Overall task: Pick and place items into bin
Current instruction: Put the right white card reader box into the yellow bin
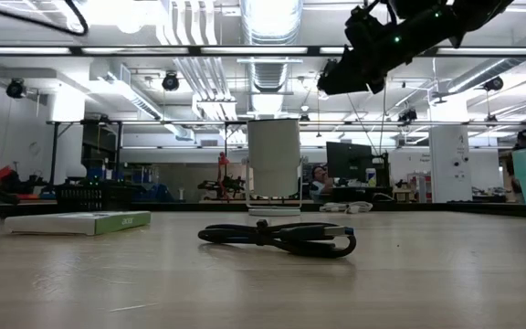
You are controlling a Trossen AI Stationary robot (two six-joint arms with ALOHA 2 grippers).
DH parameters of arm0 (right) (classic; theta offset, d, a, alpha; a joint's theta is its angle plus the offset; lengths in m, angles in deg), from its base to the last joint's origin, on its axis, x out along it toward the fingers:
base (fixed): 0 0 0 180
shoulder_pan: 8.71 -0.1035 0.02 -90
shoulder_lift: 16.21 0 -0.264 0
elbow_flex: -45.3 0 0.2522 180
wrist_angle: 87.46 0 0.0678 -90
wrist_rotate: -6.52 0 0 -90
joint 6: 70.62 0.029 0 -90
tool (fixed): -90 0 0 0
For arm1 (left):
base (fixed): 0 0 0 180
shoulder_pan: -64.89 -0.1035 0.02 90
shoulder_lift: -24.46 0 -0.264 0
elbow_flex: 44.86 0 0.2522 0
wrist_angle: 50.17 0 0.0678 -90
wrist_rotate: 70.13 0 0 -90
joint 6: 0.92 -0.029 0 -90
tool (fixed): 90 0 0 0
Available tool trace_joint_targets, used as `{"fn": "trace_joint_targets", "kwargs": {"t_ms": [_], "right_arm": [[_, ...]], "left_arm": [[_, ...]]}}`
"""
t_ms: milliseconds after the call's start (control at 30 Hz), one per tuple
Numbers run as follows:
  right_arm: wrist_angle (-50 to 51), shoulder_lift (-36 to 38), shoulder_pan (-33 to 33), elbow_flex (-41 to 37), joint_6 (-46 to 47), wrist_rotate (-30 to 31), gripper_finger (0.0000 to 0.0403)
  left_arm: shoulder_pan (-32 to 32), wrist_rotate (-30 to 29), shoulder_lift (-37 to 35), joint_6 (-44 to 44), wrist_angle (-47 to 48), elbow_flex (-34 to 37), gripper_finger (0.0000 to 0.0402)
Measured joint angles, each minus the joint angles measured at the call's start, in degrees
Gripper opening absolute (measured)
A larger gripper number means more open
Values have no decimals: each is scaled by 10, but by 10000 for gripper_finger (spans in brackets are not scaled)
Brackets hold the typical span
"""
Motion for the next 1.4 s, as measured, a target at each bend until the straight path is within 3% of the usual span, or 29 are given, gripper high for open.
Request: {"fn": "trace_joint_targets", "kwargs": {"t_ms": [300, 1400], "right_arm": [[-8, 0, 0, -19, 5, 0, 164], [-13, 0, 0, -20, 6, 0, 162]], "left_arm": [[65, 5, 97, 45, 148, -100, 20], [85, 59, 257, 89, 149, -92, 38]]}}
